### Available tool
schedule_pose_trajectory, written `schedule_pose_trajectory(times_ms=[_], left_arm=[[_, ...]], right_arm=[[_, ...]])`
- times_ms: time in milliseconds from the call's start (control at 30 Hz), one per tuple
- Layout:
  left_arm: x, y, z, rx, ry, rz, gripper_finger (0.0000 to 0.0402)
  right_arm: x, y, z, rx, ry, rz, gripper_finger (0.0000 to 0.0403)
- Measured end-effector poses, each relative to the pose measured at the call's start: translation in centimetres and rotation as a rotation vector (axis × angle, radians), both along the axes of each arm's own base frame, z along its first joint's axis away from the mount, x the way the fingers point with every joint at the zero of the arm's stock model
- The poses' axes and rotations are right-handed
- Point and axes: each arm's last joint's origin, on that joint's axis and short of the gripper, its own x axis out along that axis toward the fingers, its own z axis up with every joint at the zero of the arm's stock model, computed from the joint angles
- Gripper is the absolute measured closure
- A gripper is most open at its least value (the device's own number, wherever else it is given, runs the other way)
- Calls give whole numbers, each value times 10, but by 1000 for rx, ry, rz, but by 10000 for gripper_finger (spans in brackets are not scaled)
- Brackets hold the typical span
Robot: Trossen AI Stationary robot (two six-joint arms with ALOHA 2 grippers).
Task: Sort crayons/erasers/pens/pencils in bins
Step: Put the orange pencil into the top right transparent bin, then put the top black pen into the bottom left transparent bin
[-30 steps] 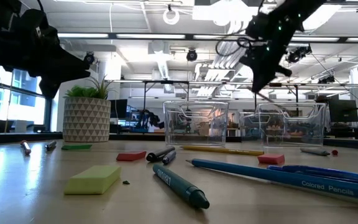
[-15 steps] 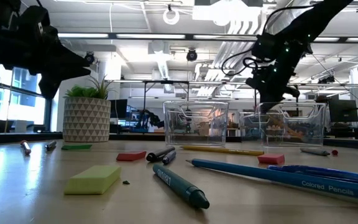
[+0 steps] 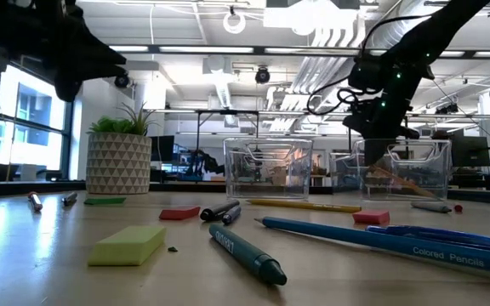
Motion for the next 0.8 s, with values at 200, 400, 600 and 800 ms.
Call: schedule_pose_trajectory(times_ms=[200, 400, 600, 800], left_arm=[[-6, 0, 15, -107, 194, 38, 312], [-10, 0, 22, -273, 335, 137, 312], [-6, -1, 27, -410, 407, 214, 312], [1, -2, 30, -555, 458, 268, 312]], right_arm=[[0, 0, 0, 0, 0, 0, 398], [0, 0, 0, 0, 0, 0, 366], [0, 0, 0, -1, 0, 1, 324], [3, -4, 9, -22, -17, 5, 314]])
